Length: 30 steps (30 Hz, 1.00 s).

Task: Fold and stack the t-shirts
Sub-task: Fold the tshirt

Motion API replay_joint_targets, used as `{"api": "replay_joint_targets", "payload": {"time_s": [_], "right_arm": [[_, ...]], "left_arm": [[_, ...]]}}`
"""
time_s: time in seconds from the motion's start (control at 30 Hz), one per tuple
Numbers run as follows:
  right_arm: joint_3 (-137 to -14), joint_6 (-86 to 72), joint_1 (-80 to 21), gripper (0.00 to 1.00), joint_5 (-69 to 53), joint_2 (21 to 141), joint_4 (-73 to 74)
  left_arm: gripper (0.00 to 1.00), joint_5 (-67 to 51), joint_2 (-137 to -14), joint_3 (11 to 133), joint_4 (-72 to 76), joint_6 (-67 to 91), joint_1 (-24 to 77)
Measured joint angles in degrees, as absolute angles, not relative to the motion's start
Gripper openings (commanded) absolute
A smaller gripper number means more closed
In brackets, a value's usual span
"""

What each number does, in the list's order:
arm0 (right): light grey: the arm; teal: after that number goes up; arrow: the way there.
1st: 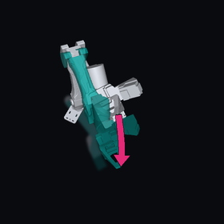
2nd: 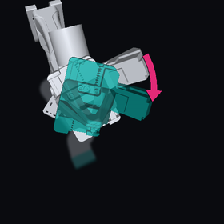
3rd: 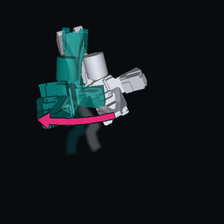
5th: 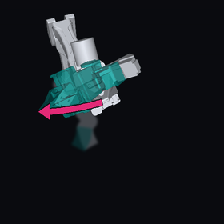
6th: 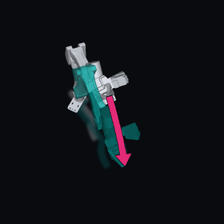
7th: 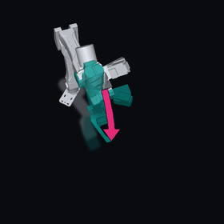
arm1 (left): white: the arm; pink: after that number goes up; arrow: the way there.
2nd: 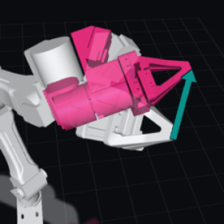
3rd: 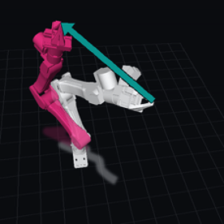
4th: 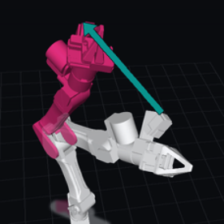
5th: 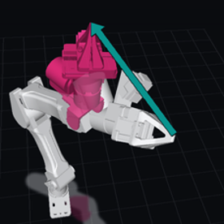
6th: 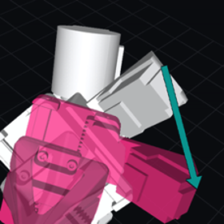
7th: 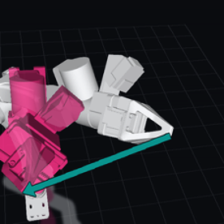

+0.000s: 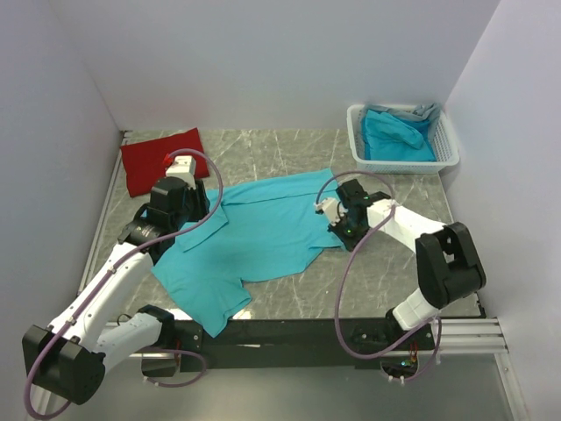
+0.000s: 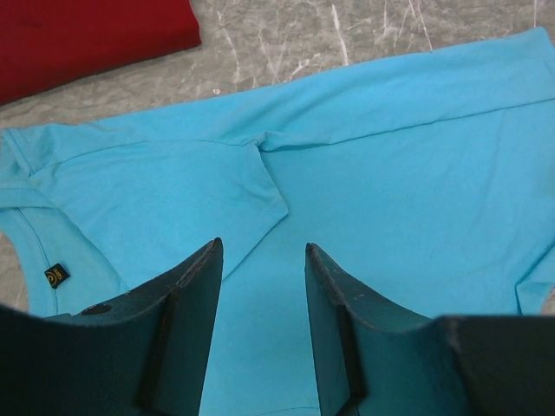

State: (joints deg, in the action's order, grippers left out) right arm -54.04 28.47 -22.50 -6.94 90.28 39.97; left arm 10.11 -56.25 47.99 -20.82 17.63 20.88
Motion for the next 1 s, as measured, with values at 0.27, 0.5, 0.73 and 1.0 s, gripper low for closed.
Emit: {"api": "replay_joint_targets", "payload": {"time_s": [0.27,0.5,0.73,1.0], "right_arm": [[-51.9,33.7,-15.8,0.43,-6.9,87.9,42.3],[-51.9,37.7,-14.8,0.54,-10.0,84.3,44.3],[-51.3,39.7,-15.2,0.54,-12.1,84.3,44.3],[-50.2,40.0,-16.1,0.49,-12.1,89.7,43.0]], "left_arm": [[0.49,9.9,-56.2,48.0,-20.8,17.6,20.9],[0.49,9.8,-56.2,48.0,-20.8,17.6,20.9],[0.49,9.5,-56.6,48.0,-20.8,17.6,20.9],[0.49,8.9,-57.3,48.0,-20.8,17.6,20.9]]}}
